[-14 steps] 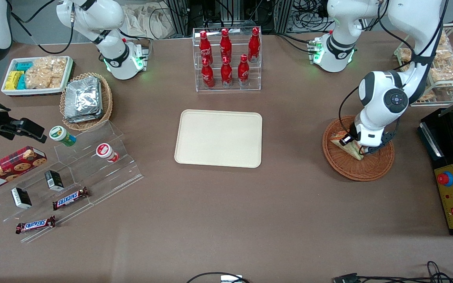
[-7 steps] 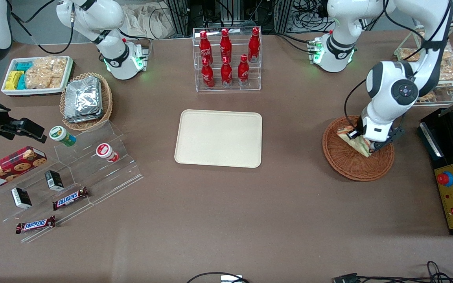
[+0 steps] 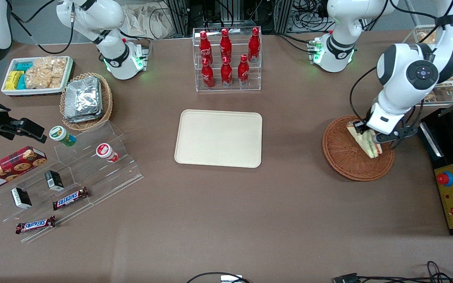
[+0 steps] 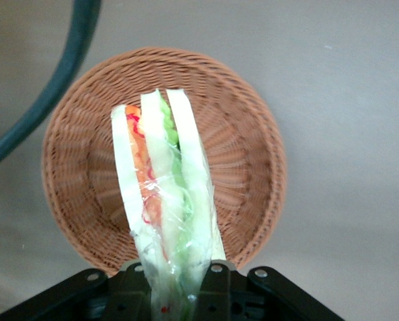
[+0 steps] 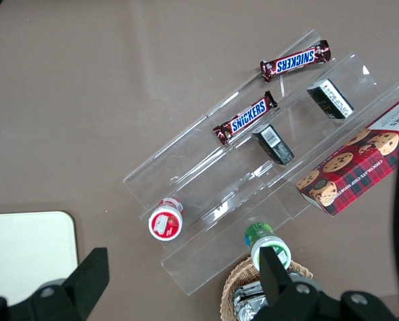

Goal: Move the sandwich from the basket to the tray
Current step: 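Carry the held sandwich with the left gripper over the cream tray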

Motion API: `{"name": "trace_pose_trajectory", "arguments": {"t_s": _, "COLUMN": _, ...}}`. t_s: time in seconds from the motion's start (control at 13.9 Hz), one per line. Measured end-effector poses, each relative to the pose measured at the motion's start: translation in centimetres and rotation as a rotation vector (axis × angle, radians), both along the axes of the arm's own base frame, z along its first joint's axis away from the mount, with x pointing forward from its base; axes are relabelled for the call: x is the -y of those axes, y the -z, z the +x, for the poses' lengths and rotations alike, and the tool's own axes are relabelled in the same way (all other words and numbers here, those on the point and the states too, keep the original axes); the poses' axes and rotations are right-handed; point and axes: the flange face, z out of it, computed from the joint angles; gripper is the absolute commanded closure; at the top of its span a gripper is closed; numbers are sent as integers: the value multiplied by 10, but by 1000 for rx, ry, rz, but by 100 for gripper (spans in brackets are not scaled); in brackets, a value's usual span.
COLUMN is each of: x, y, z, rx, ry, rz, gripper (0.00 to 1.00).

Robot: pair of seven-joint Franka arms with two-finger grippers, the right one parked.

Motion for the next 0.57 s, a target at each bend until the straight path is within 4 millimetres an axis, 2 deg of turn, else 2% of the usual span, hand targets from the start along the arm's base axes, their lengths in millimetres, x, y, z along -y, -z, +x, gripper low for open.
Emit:
{"name": "trace_pose_trajectory", "arguments": {"t_s": 0.29, "x": 84, "y": -14, "z": -9, "rx": 39, "ry": 178, "rz": 9, "gripper": 100}}
{"name": "trace_pose_trajectory", "arguments": {"t_s": 0.57, "x": 143, "y": -20, "z": -24, "rx": 74, "ry": 293, "rz": -2, "gripper": 100}}
